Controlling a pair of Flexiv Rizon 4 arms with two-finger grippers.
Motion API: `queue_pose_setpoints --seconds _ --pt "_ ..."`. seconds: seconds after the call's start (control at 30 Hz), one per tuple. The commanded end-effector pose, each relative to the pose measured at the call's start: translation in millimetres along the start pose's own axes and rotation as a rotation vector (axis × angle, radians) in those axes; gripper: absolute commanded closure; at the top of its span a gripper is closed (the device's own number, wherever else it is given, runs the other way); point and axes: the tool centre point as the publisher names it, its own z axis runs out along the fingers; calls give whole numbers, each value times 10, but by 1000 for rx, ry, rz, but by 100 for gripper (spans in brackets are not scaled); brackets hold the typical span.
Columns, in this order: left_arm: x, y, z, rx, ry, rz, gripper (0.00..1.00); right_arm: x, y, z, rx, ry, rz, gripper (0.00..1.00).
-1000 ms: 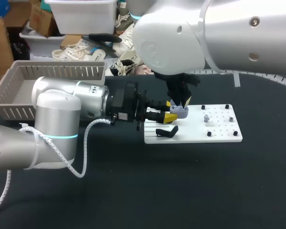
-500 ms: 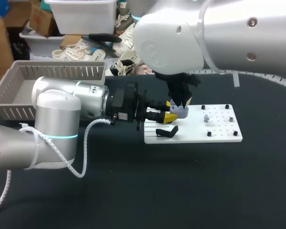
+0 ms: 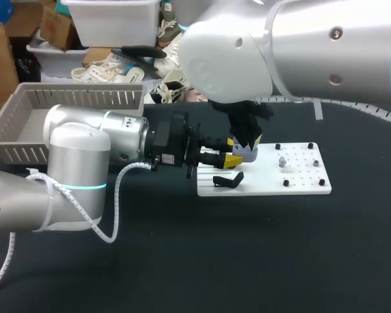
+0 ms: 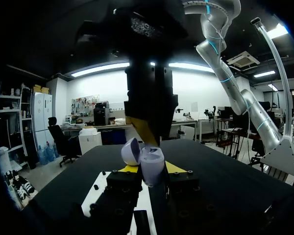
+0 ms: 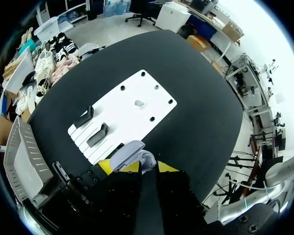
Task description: Pick up each earbud case from the left stands, insert the matching earbuds, close the lid, and place the case in the box.
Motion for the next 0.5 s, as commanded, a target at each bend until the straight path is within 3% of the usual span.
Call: queue_pose_setpoints --seconds 0.03,0.23,0.4,0.5 --pt "6 14 1 4 -1 0 100 -7 29 19 11 2 3 100" --pt "6 14 1 4 -1 0 100 -6 29 39 14 6 5 98" --pt "6 14 1 4 -1 0 100 -6 29 43 11 7 4 72" --pt "6 14 1 4 -1 0 100 -8 22 32 -4 10 3 66"
